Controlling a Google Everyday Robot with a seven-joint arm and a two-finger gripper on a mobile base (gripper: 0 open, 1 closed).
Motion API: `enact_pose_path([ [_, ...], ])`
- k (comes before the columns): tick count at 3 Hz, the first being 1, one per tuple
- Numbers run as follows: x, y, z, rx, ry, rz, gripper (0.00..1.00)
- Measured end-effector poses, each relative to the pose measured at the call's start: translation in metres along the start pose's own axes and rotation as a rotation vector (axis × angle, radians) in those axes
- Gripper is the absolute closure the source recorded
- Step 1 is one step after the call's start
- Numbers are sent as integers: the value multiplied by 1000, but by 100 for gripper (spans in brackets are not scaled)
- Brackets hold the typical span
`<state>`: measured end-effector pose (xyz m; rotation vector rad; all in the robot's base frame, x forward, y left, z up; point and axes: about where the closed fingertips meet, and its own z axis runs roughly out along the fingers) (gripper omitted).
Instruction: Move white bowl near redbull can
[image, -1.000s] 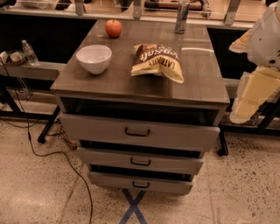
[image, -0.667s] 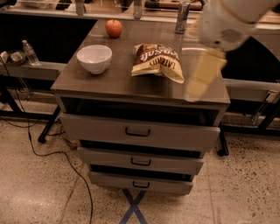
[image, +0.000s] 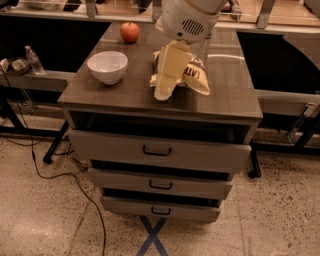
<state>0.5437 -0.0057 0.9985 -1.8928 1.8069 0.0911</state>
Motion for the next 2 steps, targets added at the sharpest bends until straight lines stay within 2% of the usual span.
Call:
enact_pose_path([
  [1,-15,-9,22,21,-22,13,0],
  [2,-42,-23,62,18,-39,12,0],
])
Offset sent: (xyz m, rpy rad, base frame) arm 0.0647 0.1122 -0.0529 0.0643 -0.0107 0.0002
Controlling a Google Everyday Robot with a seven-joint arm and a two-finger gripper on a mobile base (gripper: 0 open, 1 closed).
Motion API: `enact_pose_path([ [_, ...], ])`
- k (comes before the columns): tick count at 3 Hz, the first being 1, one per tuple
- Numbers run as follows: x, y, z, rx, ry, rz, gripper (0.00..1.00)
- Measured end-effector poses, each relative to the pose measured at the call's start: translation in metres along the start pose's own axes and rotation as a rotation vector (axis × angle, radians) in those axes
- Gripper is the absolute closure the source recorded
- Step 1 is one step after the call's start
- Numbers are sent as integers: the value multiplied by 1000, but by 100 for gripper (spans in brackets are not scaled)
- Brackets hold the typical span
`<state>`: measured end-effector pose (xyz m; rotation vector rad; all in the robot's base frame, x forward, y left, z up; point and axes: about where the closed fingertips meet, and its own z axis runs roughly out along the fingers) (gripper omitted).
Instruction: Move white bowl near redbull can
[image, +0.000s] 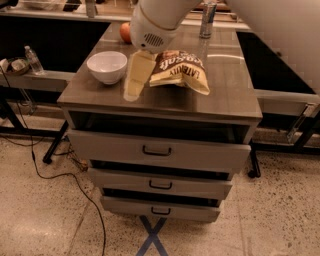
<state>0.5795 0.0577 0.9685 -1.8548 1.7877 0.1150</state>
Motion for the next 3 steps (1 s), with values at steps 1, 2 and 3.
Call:
enact_pose_path([
  [1,-21,-24,50,12,-12,23,0],
  [2,-33,-48,93,34,-21,81,0],
  [3,-46,-76,140,60,-34,164,0],
])
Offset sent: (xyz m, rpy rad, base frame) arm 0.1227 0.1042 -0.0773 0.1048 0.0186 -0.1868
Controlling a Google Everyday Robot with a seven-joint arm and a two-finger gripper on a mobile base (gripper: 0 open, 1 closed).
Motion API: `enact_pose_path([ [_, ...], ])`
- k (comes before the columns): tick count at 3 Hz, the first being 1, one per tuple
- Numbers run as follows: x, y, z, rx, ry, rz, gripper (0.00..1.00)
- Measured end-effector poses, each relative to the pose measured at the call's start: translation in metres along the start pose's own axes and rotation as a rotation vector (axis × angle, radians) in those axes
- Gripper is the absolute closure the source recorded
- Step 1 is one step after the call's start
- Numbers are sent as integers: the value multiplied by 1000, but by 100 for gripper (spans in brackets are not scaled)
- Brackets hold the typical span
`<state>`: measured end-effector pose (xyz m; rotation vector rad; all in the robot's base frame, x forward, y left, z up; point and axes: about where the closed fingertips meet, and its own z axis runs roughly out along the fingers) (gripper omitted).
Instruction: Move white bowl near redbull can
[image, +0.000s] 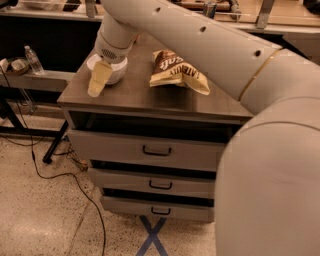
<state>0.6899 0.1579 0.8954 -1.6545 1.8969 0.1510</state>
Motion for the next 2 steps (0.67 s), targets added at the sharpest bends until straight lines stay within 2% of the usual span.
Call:
enact_pose_path([
  [1,-6,-6,25,-1,-2,33,0],
  [2,-4,-8,37,-7,1,70,18],
])
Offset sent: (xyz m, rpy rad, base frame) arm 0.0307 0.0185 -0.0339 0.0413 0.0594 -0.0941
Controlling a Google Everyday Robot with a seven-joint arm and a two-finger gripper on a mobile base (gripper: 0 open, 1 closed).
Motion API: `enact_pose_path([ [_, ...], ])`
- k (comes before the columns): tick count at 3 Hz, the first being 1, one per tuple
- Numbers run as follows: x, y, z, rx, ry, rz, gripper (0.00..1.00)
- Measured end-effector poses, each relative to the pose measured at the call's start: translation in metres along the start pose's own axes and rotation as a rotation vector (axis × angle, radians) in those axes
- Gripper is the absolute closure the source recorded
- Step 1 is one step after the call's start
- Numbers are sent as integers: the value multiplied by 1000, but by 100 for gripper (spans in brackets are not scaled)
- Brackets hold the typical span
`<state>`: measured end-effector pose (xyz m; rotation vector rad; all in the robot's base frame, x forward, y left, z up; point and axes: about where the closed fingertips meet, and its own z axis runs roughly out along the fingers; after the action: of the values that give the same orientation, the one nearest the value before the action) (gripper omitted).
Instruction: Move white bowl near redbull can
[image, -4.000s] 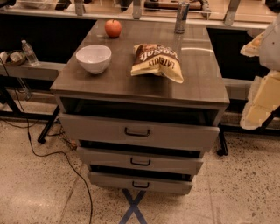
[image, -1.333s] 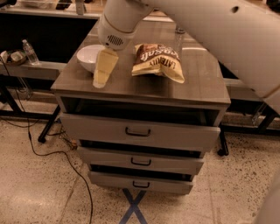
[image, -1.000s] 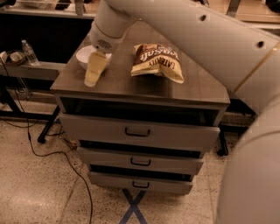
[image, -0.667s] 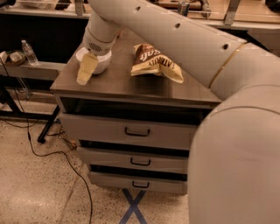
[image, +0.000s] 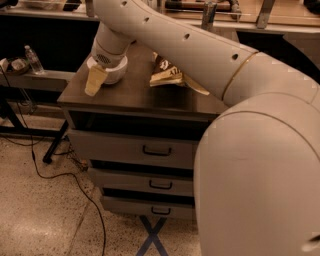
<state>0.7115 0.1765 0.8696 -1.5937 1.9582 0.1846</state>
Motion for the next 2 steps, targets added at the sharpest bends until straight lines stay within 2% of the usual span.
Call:
enact_pose_path([
  [1,5,-3,-7,23,-14,31,50],
  [2,10,-2,-13,38,-16,41,73],
])
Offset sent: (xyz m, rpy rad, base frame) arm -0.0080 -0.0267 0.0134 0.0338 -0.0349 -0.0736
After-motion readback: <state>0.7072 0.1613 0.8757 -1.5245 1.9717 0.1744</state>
